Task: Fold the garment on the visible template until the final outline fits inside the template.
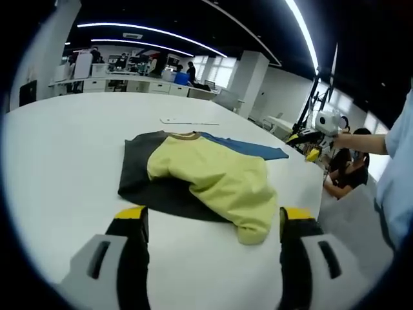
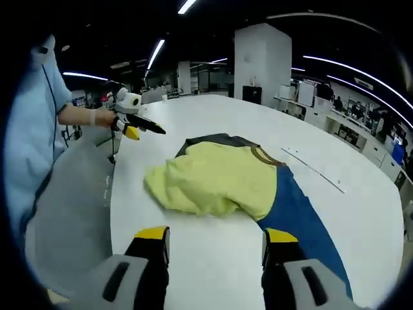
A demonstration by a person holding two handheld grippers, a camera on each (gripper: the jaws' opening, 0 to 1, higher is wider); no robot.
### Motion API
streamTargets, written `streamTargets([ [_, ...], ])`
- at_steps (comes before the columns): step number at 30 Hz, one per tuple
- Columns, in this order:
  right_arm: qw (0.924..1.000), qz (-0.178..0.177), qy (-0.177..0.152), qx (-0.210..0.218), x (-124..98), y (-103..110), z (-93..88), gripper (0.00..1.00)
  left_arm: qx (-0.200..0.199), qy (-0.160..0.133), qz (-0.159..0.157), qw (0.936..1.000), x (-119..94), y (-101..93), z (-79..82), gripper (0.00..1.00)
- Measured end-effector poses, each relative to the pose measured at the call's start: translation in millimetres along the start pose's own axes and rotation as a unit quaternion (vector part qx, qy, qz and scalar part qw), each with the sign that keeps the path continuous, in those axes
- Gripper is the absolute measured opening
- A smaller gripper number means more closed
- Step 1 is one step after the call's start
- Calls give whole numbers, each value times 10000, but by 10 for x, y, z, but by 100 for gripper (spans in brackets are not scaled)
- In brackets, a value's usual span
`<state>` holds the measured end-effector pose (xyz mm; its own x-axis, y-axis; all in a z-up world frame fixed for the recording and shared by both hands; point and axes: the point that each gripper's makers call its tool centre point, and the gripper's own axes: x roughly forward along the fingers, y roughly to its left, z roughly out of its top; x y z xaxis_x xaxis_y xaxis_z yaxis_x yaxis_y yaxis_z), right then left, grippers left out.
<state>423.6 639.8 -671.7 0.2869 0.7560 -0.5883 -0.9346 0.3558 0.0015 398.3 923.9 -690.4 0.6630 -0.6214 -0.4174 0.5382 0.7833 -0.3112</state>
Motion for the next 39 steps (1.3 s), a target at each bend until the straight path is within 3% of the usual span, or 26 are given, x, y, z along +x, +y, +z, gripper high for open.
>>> streamTargets([
  [5,9984,345,84,-445,265,353,67,43,-3,-11,-43,10000,-18,-35,-15,80],
  [12,9944,653,80,-823,759,708,162,38,-38,-103,-6,9999,-83,-51,-26,80],
  [15,9912,514,173,-1207,932,750,155,38,-42,-159,36,9999,-109,-63,-8,80],
  [17,9920,604,53,-1110,997,819,191,36,-37,-174,50,9998,-120,-64,4,80],
  [28,9875,752,89,-1380,1241,1014,370,34,134,-12,123,9998,-149,-61,-22,80],
  [39,9800,938,469,-1690,1549,1252,352,32,230,57,59,9997,-125,-104,-45,80],
])
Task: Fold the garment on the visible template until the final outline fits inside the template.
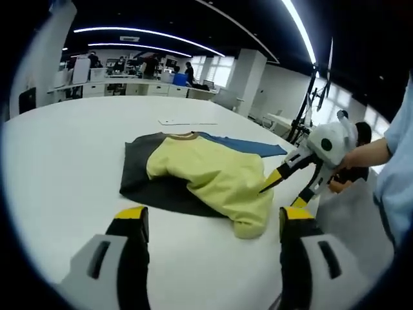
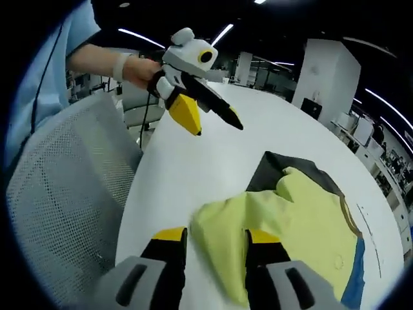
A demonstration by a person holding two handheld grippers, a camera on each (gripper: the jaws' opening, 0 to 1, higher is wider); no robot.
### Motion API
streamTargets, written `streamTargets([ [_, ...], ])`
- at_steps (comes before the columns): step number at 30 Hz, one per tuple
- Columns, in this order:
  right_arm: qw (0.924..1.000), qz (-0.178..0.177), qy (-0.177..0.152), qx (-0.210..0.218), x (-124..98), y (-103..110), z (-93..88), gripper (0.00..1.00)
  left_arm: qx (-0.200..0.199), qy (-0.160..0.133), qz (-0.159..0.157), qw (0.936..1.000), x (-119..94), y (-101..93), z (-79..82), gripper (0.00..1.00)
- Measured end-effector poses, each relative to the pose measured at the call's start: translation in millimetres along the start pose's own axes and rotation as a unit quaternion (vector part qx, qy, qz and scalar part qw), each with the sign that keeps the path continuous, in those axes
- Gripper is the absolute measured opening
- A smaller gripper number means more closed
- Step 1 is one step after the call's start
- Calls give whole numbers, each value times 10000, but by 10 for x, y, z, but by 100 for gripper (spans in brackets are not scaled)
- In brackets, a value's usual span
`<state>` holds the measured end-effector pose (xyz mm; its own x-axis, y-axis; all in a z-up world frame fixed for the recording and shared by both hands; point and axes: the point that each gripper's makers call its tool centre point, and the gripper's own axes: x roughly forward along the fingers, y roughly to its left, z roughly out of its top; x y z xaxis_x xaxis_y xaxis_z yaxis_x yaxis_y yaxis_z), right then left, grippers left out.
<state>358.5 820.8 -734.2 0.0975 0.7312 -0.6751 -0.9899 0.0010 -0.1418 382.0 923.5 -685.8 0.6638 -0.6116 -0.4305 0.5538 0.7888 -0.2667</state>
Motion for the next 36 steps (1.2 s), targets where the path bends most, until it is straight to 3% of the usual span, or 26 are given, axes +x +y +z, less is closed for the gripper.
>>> streamTargets([
  [8,9976,-117,455,-510,168,-24,-41,24,-25,-11,11,10000,-25,32,-8,80],
  [15,9968,-61,595,-531,223,-4,-95,17,-60,-37,50,10000,-47,65,-13,81],
  [22,9958,-213,718,-529,209,-72,-183,0,-104,-50,58,9999,-54,52,-28,80],
  [24,9973,-291,591,-324,164,-105,-135,0,-100,-46,66,9999,-56,50,-33,80],
  [28,9972,-530,419,-332,27,-236,-26,0,-95,-48,69,9999,-54,46,-32,80],
  [36,9926,-1163,15,-357,-355,-773,369,0,-108,-30,4,9999,5,9,-38,80],
])
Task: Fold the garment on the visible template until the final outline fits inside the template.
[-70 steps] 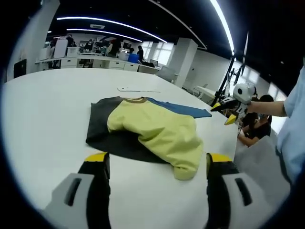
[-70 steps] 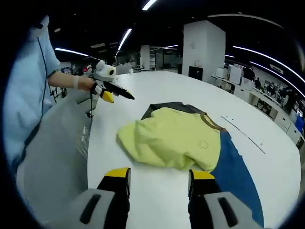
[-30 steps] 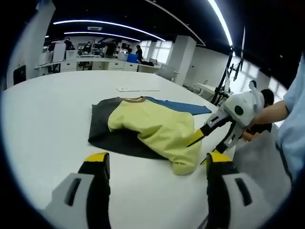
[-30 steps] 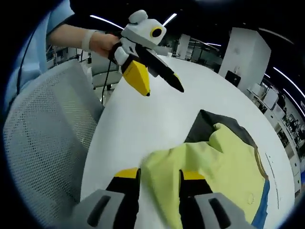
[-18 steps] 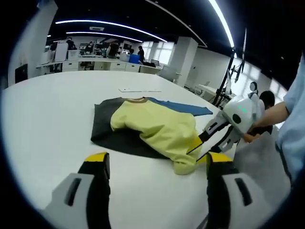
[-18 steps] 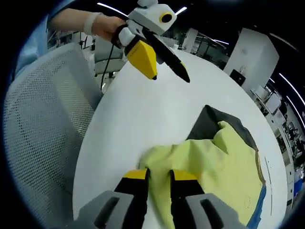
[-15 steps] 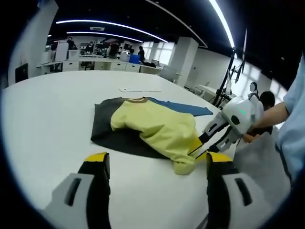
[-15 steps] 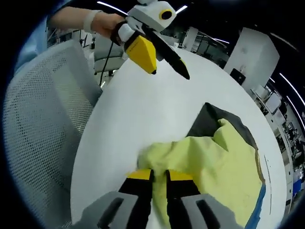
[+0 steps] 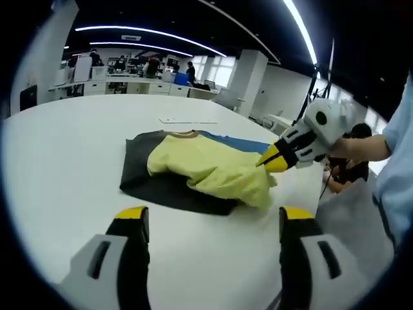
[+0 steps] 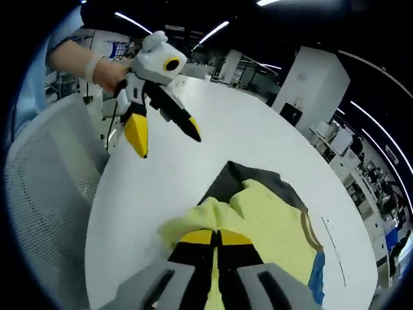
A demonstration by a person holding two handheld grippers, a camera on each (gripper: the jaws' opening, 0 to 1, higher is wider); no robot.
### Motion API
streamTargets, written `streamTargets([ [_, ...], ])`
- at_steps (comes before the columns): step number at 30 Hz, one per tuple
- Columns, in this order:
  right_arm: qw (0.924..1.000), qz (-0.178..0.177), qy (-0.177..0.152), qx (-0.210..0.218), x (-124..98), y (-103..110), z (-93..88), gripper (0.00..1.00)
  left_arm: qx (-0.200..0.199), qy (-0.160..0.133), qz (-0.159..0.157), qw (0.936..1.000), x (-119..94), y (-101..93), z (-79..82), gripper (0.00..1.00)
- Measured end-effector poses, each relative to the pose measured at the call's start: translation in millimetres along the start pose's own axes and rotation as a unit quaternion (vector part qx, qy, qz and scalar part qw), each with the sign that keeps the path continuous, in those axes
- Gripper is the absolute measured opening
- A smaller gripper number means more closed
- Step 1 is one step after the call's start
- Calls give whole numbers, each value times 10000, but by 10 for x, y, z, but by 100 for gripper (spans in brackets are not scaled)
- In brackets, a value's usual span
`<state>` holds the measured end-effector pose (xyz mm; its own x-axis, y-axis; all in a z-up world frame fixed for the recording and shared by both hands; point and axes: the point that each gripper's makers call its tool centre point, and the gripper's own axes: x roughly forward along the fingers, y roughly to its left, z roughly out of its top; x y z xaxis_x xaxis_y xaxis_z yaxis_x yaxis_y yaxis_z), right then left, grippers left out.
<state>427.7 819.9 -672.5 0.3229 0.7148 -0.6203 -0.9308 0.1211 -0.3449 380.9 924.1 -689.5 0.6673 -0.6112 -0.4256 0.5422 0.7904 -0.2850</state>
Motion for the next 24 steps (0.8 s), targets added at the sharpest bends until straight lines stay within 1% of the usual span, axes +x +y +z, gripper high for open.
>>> streamTargets([
  [3,9998,-168,-73,-44,-57,-221,101,0,-19,12,-25,10000,16,-19,-7,80],
  [4,9995,-270,-105,-85,-78,-326,140,0,-23,15,-30,10000,20,-23,-9,80],
  [8,9988,-462,-114,-139,-116,-594,193,0,-23,23,-56,10000,30,-33,-16,79],
  [10,9983,-560,-85,-110,-117,-750,177,0,-31,28,-54,10000,32,-31,-21,79],
  [14,9970,-775,-12,-71,-125,-1019,120,0,-50,27,-63,10000,37,-26,-29,79],
  [16,9962,-869,18,21,-123,-1161,82,0,-77,30,-68,9999,42,-18,-39,78],
  [18,9952,-973,114,15,-118,-1296,14,0,-89,58,-72,9999,49,0,-58,78],
  [19,9942,-1048,215,98,-115,-1371,-48,0,-98,70,-76,9999,50,0,-63,78],
  [21,9938,-1072,274,142,-100,-1451,-120,0,-116,67,-81,9999,55,1,-68,78],
  [22,9925,-1154,339,222,-95,-1534,-187,0,-127,70,-80,9999,59,4,-72,78],
  [24,9904,-1240,399,458,-87,-1627,-294,0,-154,77,-76,9998,68,11,-80,78],
])
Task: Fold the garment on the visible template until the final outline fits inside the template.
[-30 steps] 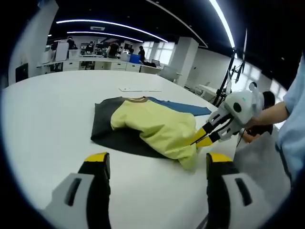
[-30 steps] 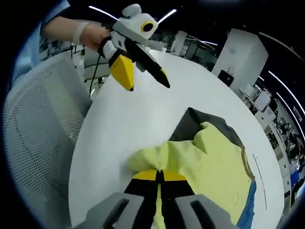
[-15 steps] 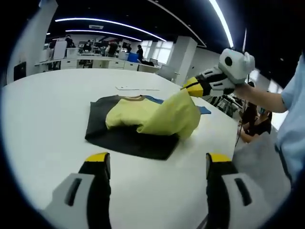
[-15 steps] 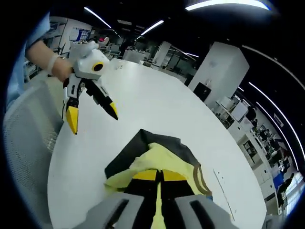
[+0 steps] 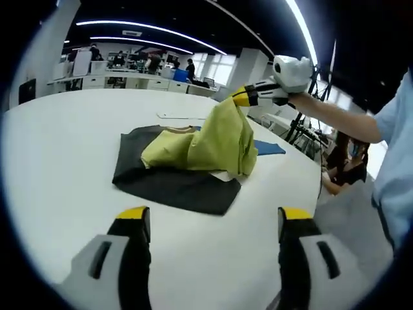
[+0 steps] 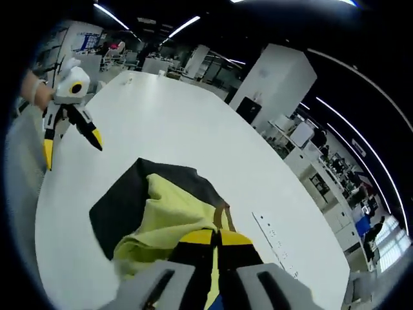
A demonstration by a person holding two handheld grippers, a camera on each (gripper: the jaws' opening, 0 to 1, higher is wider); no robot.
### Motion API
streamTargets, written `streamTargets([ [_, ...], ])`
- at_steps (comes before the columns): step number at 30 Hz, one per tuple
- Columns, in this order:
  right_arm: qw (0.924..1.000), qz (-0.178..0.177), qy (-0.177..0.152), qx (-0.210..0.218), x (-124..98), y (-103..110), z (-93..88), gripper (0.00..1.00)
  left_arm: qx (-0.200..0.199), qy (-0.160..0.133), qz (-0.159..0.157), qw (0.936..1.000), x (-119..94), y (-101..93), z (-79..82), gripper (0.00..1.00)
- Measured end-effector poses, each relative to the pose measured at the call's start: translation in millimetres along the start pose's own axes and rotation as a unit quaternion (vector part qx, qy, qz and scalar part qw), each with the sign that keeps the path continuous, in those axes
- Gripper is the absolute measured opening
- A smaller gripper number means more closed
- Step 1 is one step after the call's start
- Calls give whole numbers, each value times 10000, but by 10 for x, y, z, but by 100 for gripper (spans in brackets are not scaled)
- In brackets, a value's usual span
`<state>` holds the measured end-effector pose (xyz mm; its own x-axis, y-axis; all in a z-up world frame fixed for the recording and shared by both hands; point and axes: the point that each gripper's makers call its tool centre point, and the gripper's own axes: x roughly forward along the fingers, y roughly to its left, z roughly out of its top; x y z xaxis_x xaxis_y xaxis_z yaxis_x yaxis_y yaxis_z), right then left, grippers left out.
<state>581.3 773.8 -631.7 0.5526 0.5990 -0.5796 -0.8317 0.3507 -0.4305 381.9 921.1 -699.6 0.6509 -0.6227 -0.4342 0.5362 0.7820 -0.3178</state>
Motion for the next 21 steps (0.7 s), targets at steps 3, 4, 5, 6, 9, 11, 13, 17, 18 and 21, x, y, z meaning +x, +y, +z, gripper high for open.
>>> streamTargets([
  [3,9995,-119,214,185,59,-103,-175,0,-37,15,-7,10000,21,2,-10,78],
  [4,9990,-156,314,267,91,-134,-264,0,-42,21,-10,10000,27,2,-13,78],
  [5,9987,-171,333,331,113,-145,-312,0,-45,25,-13,10000,34,-1,-16,78],
  [6,9979,-169,463,429,143,-156,-415,0,-61,34,-19,10000,41,-2,-21,78],
  [9,9953,-225,683,652,203,-181,-635,0,-84,51,-19,10000,50,-3,-33,78],
  [11,9936,-246,798,766,241,-187,-771,0,-95,53,-18,9999,50,1,-39,78],
  [13,9915,-228,893,923,273,-171,-889,0,-110,56,-2,9999,43,7,-42,78],
  [17,9879,-182,1076,1100,334,-139,-1067,0,-143,45,27,9999,40,26,-54,78],
  [18,9870,-169,1136,1128,358,-133,-1117,0,-150,45,28,9999,42,26,-56,78],
  [21,9853,-127,1255,1155,413,-103,-1214,0,-160,40,7,9999,52,-3,-58,78],
])
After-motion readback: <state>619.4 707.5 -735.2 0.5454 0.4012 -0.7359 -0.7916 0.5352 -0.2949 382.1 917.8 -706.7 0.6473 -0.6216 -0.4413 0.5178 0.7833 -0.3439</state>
